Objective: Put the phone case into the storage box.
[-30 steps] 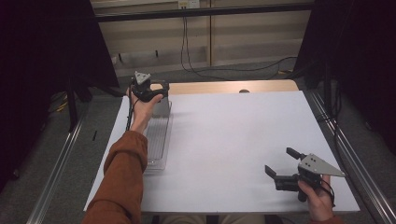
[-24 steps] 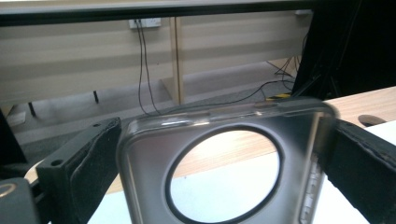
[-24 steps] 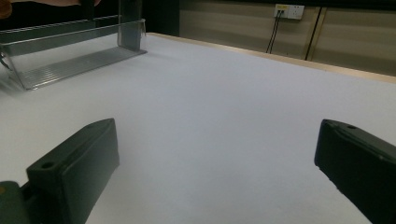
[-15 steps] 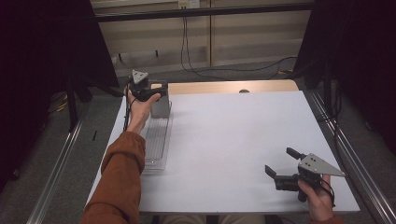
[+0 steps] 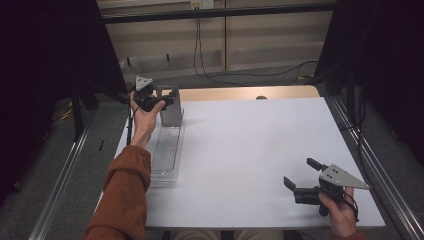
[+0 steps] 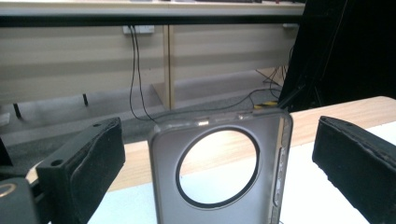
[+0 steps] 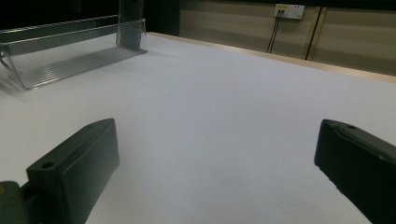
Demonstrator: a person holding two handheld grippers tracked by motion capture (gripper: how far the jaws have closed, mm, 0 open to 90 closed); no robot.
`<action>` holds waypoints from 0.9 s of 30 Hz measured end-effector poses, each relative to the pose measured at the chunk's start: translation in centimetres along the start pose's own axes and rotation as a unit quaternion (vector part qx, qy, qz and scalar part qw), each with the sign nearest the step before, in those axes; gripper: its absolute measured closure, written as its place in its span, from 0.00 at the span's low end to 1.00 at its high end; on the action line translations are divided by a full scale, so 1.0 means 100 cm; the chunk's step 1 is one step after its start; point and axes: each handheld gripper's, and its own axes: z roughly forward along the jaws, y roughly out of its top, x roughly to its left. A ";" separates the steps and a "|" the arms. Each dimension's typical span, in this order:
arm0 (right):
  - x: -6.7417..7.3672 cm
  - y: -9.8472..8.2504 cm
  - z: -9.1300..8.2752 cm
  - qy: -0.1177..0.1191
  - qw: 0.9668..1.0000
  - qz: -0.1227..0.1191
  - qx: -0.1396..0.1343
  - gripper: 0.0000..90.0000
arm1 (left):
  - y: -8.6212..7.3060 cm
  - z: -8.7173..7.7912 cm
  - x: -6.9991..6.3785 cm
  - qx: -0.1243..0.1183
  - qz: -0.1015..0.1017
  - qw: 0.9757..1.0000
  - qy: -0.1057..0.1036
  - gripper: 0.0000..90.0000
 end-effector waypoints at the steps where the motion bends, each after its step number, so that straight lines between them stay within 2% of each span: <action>1: 0.000 0.000 0.000 0.000 1.000 -0.001 0.000 0.00 | 0.000 -0.001 0.000 -0.005 -0.003 1.000 -0.003 0.03; 3: 0.000 0.000 0.000 0.000 1.000 -0.001 0.000 0.00 | 0.000 -0.004 0.000 -0.009 0.000 1.000 -0.004 0.03; 8: 0.000 0.000 0.000 -0.001 1.000 -0.001 -0.001 0.00 | -0.004 -0.010 0.002 -0.010 -0.008 1.000 -0.005 0.03; 10: -0.001 0.000 0.000 -0.001 1.000 -0.001 -0.001 0.00 | -0.006 -0.012 0.003 -0.010 -0.002 1.000 -0.002 0.03; 13: -0.001 0.000 0.000 -0.003 1.000 0.002 -0.003 0.00 | -0.009 -0.017 0.001 -0.019 -0.008 1.000 -0.012 0.03; 16: -0.003 -0.001 0.001 -0.003 1.000 0.001 -0.005 0.00 | -0.009 -0.022 -0.001 -0.022 -0.006 0.999 -0.022 0.03; 19: -0.003 -0.001 0.001 -0.004 1.000 0.001 -0.005 0.00 | -0.010 -0.028 -0.003 -0.025 -0.010 0.999 -0.026 0.03; 20: -0.003 -0.001 0.001 -0.004 1.000 0.002 -0.005 0.00 | -0.010 -0.032 -0.003 -0.020 -0.006 1.000 -0.022 0.03; 23: -0.004 -0.001 0.001 -0.004 1.000 0.004 -0.006 0.00 | -0.010 -0.040 -0.004 -0.023 -0.014 0.999 -0.030 0.03; 25: -0.005 -0.001 0.002 -0.005 1.000 0.004 -0.007 0.00 | -0.010 -0.045 -0.004 -0.031 -0.009 0.999 -0.037 0.03; 27: -0.004 0.000 0.003 -0.005 1.000 0.003 -0.009 0.00 | -0.010 -0.049 -0.005 -0.032 -0.017 0.998 -0.043 0.03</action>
